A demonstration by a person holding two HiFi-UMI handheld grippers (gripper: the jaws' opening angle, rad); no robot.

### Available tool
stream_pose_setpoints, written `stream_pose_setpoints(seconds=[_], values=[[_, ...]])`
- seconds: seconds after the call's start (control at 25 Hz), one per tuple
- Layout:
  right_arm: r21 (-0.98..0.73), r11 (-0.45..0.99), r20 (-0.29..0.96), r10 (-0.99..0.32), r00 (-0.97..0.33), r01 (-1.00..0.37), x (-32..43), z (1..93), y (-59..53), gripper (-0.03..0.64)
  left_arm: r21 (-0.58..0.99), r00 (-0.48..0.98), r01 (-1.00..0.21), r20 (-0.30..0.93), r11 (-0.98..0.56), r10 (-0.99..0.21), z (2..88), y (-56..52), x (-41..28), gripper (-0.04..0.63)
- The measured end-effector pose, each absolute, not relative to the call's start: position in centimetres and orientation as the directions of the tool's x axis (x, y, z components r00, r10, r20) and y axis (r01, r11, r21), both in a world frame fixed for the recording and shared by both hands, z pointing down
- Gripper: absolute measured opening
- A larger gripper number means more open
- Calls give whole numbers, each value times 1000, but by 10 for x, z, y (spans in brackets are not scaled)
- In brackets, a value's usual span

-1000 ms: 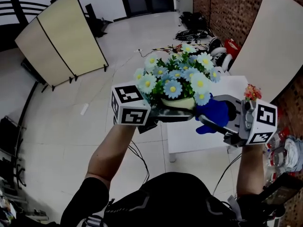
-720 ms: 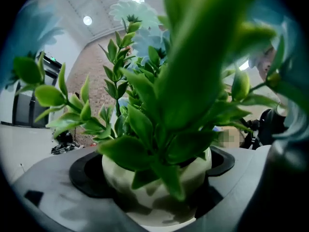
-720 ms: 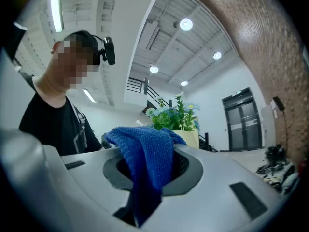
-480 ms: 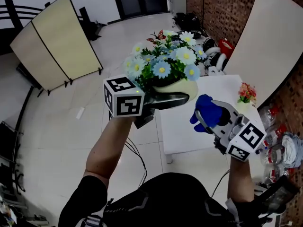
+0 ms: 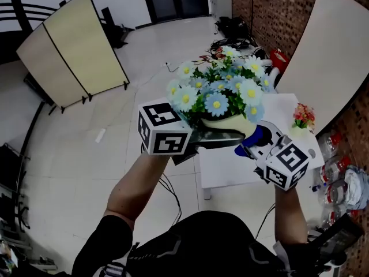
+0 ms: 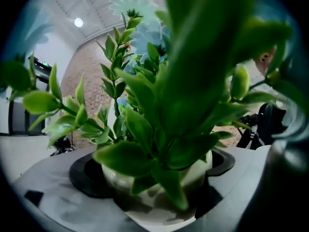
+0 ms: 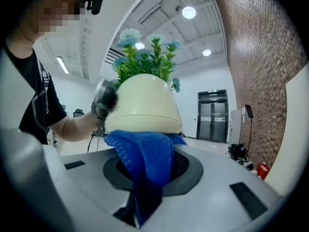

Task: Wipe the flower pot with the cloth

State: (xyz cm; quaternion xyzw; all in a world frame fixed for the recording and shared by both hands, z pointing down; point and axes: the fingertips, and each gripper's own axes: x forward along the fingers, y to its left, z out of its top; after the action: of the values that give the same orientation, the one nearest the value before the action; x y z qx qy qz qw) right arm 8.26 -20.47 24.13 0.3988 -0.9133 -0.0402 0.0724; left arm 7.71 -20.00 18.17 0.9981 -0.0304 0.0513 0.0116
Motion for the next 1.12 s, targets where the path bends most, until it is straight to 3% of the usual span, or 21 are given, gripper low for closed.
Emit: stream_pose_setpoints(seconds=[0.2, 0.48, 0.64, 0.88, 1.12], values=[[108, 677, 103, -736, -669, -728, 85, 257, -215, 81, 4, 993, -62, 101, -998, -61, 192, -185, 81, 551], [93, 695, 60, -718, -693, -713, 92, 248, -194, 81, -9, 958, -247, 151, -969, -245, 204, -247, 69, 551], [107, 692, 79, -721, -688, -714, 90, 245, -200, 81, 15, 969, -215, 127, -976, -212, 198, -245, 72, 550], [90, 679, 123, -734, -668, -729, 85, 272, -214, 81, -62, 971, -145, 185, -987, -154, 215, -218, 65, 550], [71, 688, 124, -725, -678, -723, 93, 285, -231, 81, 19, 990, -45, 137, -999, -42, 220, -195, 83, 549]])
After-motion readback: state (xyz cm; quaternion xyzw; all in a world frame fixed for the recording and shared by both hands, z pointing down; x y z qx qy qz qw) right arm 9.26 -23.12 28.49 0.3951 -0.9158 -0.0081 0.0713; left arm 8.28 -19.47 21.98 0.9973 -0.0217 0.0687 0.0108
